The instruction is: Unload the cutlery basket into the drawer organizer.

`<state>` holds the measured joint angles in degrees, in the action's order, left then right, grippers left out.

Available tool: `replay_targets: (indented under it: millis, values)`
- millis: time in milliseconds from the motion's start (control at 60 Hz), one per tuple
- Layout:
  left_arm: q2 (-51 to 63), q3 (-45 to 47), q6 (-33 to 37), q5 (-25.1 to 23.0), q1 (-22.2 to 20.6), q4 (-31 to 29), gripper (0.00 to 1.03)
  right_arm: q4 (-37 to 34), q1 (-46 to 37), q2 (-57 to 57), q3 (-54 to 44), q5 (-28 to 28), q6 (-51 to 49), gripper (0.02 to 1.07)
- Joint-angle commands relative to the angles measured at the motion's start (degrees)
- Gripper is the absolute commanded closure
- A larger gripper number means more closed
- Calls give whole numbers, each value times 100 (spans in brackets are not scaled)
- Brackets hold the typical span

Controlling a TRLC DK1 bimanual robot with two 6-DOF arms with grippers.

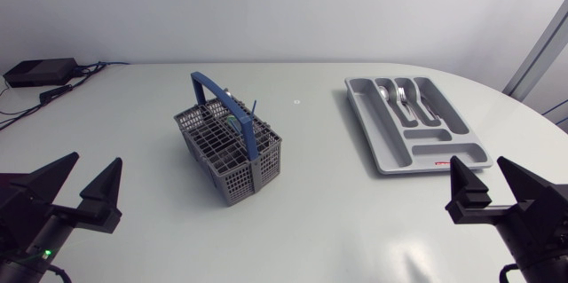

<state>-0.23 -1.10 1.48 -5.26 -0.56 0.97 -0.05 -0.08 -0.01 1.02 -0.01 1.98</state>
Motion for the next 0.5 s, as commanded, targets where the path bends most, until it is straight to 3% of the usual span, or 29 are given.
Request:
replay_targets:
  millis: [0, 483]
  values:
    - [-39, 119, -130, 51, -6, 8, 4, -30, 34, -34, -110, -16, 163, 6]
    - [-39, 119, -130, 51, -15, -1, 4, -30, 78, -34, -110, -25, 163, 6]
